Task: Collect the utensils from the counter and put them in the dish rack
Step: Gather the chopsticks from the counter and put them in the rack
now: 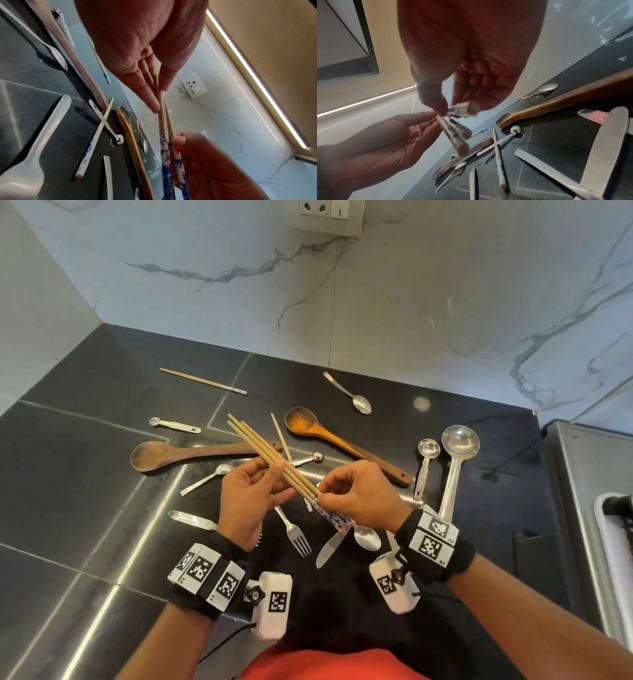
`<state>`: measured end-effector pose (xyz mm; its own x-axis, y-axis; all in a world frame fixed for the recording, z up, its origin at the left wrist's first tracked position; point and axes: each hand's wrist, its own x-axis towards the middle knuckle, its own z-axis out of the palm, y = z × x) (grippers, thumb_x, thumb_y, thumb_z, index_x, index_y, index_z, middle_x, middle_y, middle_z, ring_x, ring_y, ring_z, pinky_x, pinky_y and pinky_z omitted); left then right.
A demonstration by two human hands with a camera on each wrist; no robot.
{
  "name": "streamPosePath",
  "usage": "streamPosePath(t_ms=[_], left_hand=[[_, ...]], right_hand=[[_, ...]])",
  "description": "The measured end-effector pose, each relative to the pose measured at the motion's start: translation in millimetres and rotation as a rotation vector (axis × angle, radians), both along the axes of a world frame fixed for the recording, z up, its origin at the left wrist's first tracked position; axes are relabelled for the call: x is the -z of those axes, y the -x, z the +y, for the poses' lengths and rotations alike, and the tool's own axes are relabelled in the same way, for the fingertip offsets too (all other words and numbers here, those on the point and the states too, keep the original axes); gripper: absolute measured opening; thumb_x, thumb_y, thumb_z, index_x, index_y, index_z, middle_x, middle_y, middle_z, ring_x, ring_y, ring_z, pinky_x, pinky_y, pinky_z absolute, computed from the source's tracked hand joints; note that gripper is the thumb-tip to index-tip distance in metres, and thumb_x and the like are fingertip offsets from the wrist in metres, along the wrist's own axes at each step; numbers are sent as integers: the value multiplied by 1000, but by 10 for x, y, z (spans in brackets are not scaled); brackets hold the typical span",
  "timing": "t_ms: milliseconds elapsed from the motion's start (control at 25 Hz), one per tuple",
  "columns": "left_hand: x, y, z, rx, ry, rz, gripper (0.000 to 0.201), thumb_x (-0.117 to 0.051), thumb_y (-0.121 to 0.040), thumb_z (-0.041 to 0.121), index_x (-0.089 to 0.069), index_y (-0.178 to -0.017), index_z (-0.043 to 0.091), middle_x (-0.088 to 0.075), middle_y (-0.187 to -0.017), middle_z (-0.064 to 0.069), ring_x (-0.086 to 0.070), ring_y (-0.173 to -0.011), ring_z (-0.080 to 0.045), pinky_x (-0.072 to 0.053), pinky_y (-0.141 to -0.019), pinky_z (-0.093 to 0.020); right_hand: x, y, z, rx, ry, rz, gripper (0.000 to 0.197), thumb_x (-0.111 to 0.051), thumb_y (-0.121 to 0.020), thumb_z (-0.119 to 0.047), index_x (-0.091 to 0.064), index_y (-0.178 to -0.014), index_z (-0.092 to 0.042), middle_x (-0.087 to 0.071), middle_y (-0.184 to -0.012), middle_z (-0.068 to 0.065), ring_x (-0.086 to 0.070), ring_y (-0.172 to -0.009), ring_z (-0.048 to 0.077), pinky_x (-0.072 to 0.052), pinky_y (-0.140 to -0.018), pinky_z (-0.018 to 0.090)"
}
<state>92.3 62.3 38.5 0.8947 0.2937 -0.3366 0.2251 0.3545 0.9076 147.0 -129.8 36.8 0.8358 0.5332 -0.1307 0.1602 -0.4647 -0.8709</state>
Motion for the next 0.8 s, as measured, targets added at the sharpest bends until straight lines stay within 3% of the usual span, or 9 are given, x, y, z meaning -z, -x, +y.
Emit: streamPosePath(t_ms=[200,360,560,680,800], left_hand=[[5,117,56,-29,-47,7,13,-59,-96,13,-67,-105,9,-78,-93,-10,-77,-85,-20,-61,-65,-26],[14,175,195,-111,-59,-15,14,-59,-96,13,-67,-105,8,-77,-94,-10,-77,-85,-22,-62,-64,-26],[94,266,313,-138,-65,-26,16,-57,-98,16,-65,-109,8,-76,-103,-15,-75,-94,-27,-61,-73,-33],[134,322,353,-139,2,-46,14,-57,-98,15,-64,-109,12,-77,-103,-12,-75,-98,-28,-61,-82,-40],[166,349,384,-157,8,-88,18,-58,-96,11,-58,-114,8,-77,-100,-12,-75,-94,-26,-62,-77,-39]], right_hand=[[11,76,72,-86,45,-36,12,-76,-85,-22,-79,-95,-16,-76,-81,-3,-70,-72,10,-59,-67,24],[82,187,142,-97,18,61,25,-69,-91,-34,-72,-116,-28,-77,-89,-4,-72,-81,9,-60,-79,29],[105,327,298,-94,-136,267,28,-60,-98,-19,-68,-125,-19,-74,-89,14,-68,-74,9,-59,-71,22],[146,352,423,-72,-177,387,28,-59,-99,-19,-68,-125,-15,-70,-82,9,-66,-75,13,-57,-70,20],[140,389,530,-84,-187,449,28,-56,-100,-18,-66,-125,-13,-69,-80,3,-63,-66,8,-55,-65,16]])
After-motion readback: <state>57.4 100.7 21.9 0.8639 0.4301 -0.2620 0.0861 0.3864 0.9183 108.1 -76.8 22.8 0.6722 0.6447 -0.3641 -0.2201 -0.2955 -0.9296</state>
